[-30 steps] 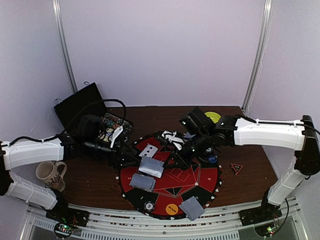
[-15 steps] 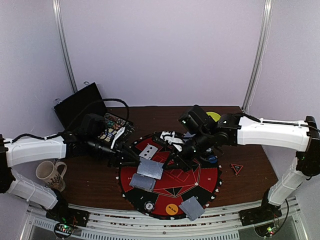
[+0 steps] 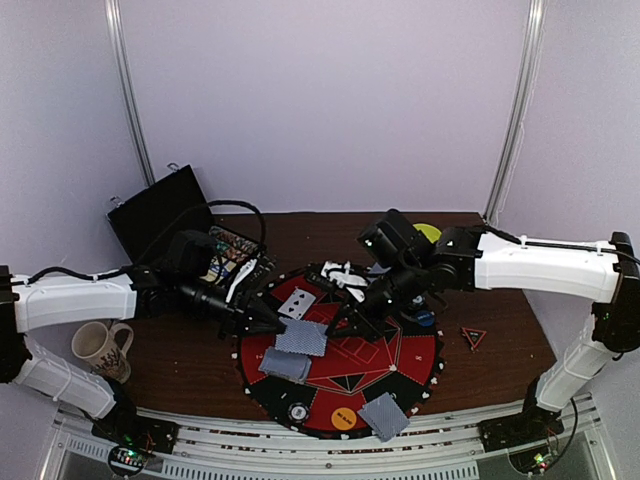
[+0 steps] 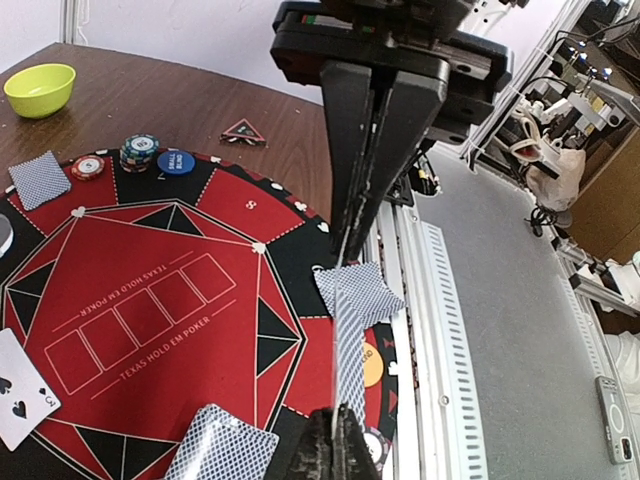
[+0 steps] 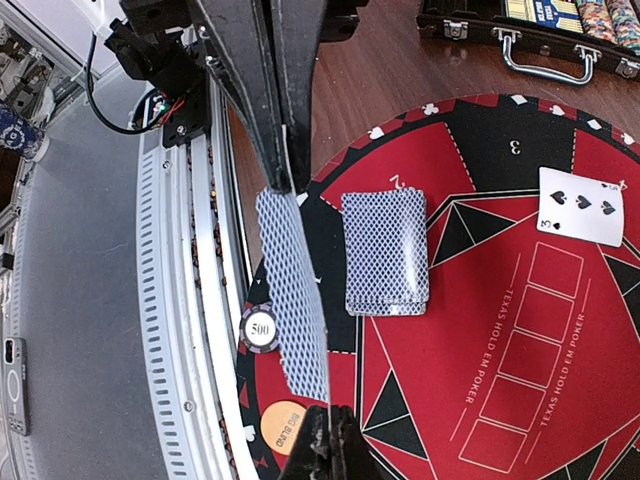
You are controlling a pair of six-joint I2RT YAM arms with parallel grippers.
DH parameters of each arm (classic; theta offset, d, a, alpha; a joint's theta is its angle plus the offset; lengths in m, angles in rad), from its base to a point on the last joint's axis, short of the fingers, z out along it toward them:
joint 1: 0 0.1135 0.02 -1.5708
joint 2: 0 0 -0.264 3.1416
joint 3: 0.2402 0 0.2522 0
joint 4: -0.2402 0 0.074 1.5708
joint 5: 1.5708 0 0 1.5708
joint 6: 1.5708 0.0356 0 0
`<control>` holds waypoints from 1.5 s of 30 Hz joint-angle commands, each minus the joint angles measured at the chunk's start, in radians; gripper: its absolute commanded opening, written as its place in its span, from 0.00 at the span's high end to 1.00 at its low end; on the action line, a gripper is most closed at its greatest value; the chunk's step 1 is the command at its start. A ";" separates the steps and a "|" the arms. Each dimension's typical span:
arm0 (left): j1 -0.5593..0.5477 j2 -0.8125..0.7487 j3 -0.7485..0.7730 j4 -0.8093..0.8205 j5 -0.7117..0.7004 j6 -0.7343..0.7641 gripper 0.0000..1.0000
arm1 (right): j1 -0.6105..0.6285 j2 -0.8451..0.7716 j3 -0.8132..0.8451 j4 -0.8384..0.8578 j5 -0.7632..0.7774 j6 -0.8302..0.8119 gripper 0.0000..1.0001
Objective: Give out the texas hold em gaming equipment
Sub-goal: Pass from the right arm to the left, then flop the poker card into the community card area.
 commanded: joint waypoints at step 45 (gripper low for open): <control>-0.291 0.698 0.367 0.031 -1.147 0.795 1.00 | -0.354 -0.300 -0.286 0.193 0.464 0.300 0.04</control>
